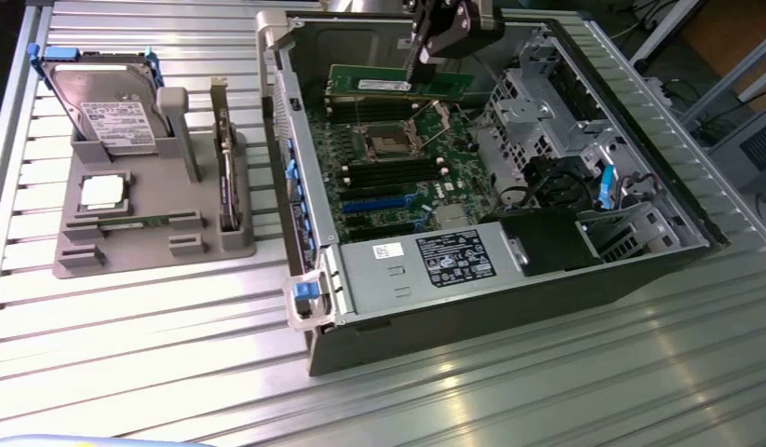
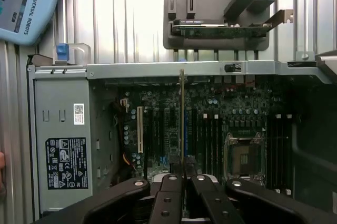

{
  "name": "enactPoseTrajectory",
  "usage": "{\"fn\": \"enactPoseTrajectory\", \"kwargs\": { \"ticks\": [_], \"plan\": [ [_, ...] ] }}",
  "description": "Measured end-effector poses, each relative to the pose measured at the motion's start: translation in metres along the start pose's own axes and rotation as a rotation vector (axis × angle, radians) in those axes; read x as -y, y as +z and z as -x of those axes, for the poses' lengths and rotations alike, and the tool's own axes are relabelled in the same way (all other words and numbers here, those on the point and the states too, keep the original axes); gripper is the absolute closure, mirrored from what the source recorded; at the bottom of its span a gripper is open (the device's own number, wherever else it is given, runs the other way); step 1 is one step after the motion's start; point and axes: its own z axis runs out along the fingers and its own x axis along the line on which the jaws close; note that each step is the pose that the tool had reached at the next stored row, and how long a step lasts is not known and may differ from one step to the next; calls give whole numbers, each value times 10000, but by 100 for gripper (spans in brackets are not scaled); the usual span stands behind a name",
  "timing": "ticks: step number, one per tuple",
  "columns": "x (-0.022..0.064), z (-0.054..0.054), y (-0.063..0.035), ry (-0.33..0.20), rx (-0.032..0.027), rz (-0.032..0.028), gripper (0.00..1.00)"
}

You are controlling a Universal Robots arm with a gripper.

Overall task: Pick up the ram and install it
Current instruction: 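Pick up the ram and move it above insertion slot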

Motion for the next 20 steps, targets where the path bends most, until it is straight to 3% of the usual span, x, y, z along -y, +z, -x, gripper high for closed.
{"fn": "enactPoseTrajectory", "kwargs": {
  "ticks": [5,9,13,20],
  "plan": [
    [261,16,-1,-61,-19,0,88],
    [325,39,-4,-110,-21,-1,88],
    [404,99,-9,-110,-113,-1,88],
    [560,130,-15,-113,-159,-3,88]
  ]
}}
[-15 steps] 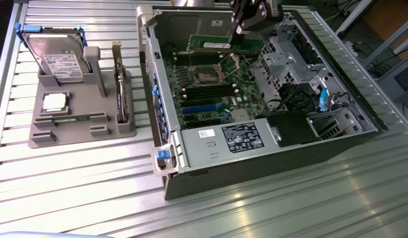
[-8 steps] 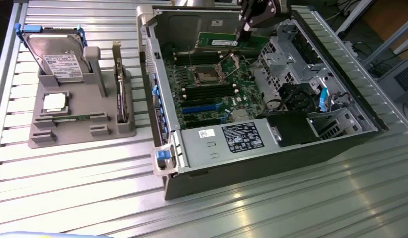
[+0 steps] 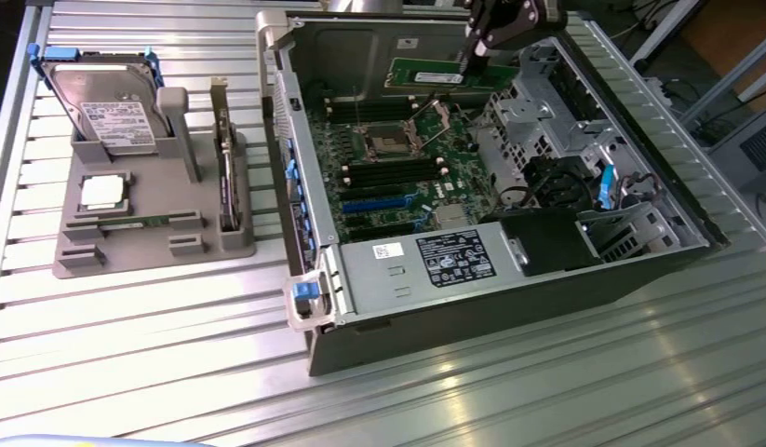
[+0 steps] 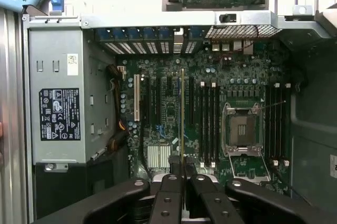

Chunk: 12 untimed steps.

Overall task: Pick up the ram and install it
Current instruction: 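Pick up the ram and move it above insertion slot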

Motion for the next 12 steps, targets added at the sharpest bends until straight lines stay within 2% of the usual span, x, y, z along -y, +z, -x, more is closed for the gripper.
{"fn": "enactPoseTrajectory", "kwargs": {
  "ticks": [12],
  "plan": [
    [176,20,-8,1,-24,1,88]
  ]
}}
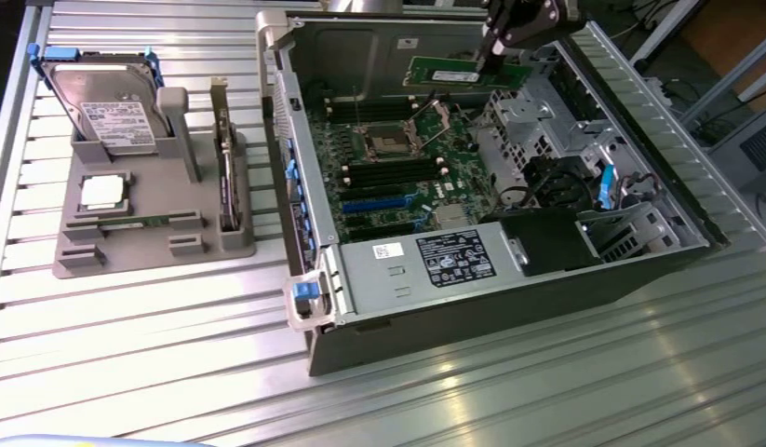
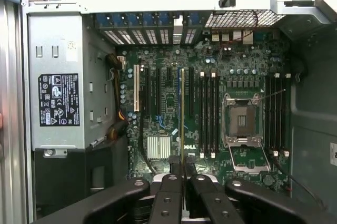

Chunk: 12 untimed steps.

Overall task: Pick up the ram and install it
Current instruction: 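Pick up the ram and move it above insertion slot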

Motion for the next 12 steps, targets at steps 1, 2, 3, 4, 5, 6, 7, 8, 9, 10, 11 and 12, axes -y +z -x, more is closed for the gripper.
{"fn": "enactPoseTrajectory", "kwargs": {
  "ticks": [1,2,3,4,5,6,7,8,9,10,11,12],
  "plan": [
    [5,15,-1,2,-8,-1,88],
    [7,57,-2,0,-24,0,88],
    [7,86,-3,-1,-35,-1,88],
    [7,110,-4,-2,-45,-1,88],
    [7,157,-5,-4,-63,-1,88],
    [13,196,-6,-17,-73,-1,88],
    [22,215,-7,-29,-75,-2,88],
    [30,232,-8,-39,-75,-2,88],
    [45,256,-9,-56,-76,-3,88],
    [58,307,-9,-75,-78,-3,88],
    [77,328,-11,-99,-80,-4,88],
    [93,329,-11,-115,-80,-4,88]
  ]
}}
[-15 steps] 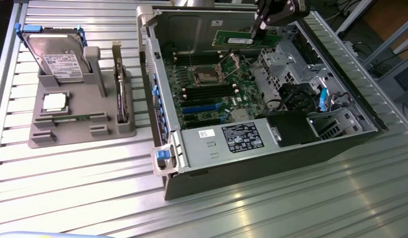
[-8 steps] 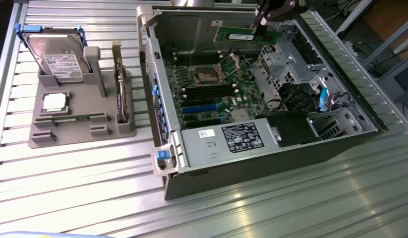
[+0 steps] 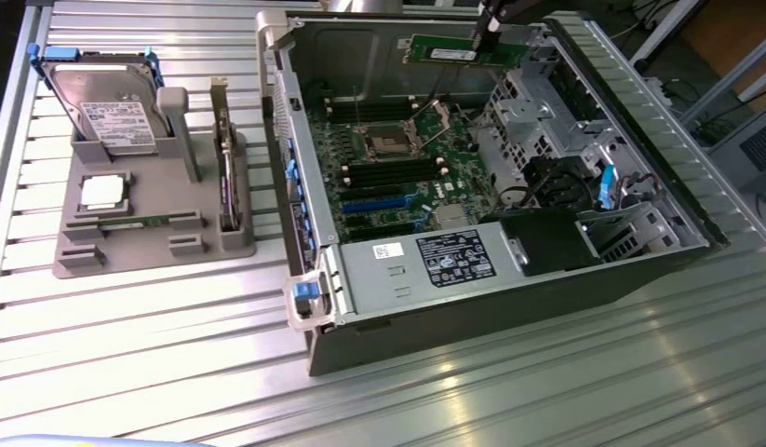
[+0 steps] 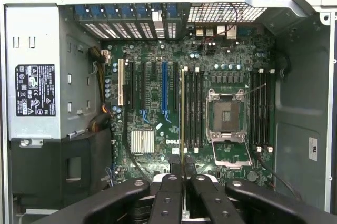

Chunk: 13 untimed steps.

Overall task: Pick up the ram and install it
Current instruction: 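Pick up the ram and move it above insertion slot, then insert the ram into the slot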

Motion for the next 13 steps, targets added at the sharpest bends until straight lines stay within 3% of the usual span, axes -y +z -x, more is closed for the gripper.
{"fn": "enactPoseTrajectory", "kwargs": {
  "ticks": [13],
  "plan": [
    [2,1,19,0,0,1,88]
  ]
}}
